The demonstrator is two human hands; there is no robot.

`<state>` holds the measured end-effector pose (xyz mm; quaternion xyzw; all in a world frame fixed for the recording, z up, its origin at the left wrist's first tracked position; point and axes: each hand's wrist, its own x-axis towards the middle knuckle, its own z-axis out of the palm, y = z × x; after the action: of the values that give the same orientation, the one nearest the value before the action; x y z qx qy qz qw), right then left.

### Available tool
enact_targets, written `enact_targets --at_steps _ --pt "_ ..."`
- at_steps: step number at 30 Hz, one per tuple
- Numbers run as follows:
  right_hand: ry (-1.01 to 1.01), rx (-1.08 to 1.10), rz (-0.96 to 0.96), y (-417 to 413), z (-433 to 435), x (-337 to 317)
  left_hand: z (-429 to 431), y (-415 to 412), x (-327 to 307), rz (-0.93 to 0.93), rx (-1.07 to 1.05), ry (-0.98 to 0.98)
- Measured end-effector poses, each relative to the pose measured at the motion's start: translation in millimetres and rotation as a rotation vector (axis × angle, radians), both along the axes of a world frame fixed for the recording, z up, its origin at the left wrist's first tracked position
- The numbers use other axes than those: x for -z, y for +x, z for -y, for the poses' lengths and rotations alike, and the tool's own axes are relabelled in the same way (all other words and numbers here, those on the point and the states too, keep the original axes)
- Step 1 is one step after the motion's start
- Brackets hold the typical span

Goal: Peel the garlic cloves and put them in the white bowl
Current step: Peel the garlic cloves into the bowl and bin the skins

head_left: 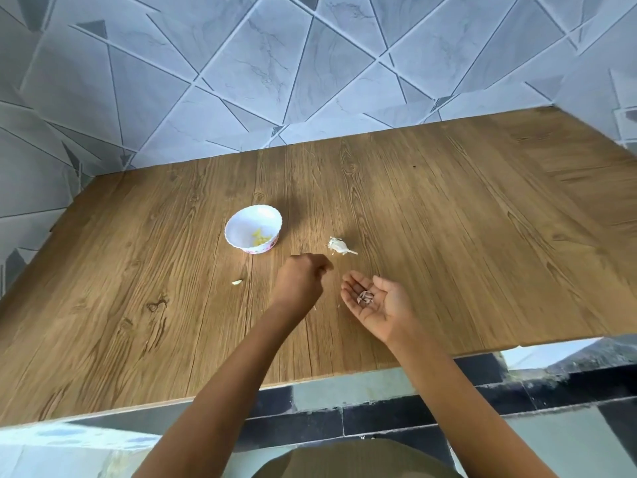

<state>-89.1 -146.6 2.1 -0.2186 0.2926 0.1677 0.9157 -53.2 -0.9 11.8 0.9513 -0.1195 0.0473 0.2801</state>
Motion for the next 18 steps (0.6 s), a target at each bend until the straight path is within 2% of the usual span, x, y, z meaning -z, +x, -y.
enact_targets --at_steps 5,10,14,18 --pt "-0.013 0.039 -0.005 0 9 4 -7 16 9 -0.082 0.069 0.179" --pt "-0.012 0.042 -0.008 -2 10 5 4 20 14 -0.084 0.140 0.330" --pt "-0.004 0.042 -0.012 1 10 5 -9 5 15 -0.031 0.230 0.354" --pt "0.011 0.051 -0.015 2 11 4 -23 -21 16 0.000 0.367 0.271"
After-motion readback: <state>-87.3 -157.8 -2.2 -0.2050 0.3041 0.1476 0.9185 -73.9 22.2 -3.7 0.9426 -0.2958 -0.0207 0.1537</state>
